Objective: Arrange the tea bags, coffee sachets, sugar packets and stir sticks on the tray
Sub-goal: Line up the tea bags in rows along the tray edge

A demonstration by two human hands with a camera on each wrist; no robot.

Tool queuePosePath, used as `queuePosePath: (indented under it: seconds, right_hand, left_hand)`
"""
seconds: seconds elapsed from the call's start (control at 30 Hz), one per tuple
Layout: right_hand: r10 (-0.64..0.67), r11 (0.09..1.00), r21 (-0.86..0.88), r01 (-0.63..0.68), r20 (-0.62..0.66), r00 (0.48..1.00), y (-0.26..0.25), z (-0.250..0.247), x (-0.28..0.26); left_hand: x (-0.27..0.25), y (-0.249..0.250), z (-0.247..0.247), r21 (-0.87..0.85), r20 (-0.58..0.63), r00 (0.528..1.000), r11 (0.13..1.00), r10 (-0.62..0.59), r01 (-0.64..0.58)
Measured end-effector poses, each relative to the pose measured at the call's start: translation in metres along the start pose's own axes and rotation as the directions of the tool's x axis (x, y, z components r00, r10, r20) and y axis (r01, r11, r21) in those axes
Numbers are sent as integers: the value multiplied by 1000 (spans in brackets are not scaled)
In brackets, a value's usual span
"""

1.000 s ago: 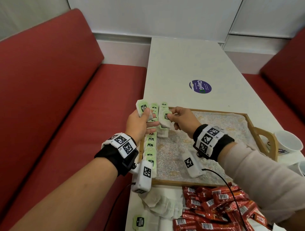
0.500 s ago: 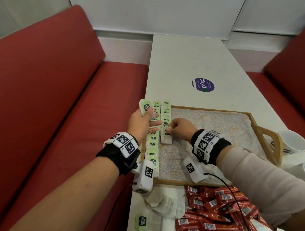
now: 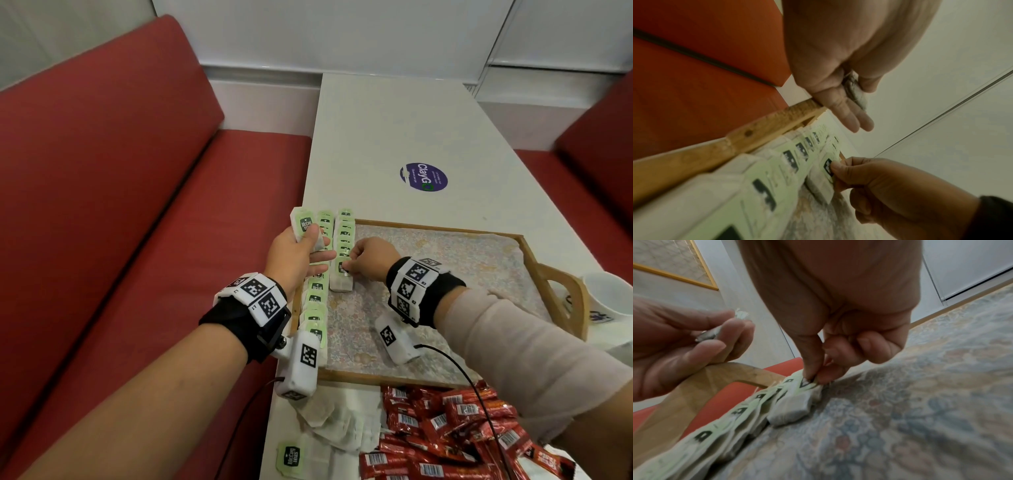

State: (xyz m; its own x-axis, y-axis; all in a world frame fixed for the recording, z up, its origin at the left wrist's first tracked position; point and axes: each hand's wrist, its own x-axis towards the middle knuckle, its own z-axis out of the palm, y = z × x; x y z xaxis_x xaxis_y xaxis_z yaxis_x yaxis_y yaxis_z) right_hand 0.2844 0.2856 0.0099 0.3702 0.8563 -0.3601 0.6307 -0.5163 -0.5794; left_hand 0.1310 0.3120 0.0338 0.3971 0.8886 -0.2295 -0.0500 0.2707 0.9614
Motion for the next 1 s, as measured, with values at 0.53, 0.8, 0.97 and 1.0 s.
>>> queuePosePath:
  seconds: [0.53,0.8,0.97,1.0]
  right_hand:
    - [-259,870,393,296,-146,955,-29,-22,-19]
    - [-285,832,437,342,-192,939,-26,-21,-22]
    - [-200,823,485,296,-241,950,-18,-24,-23]
    - [-181,826,489,280,-241,954,-15,-25,-23]
  left_hand:
    - [-6,15,7,87,122,990,994,-69,59]
    - [-5,9,-1,178,93,994,983,-52,34]
    - [-2,8,2,134,-13,999,990,-36,37]
    - [-2,9,3,124,-37,999,992,-28,33]
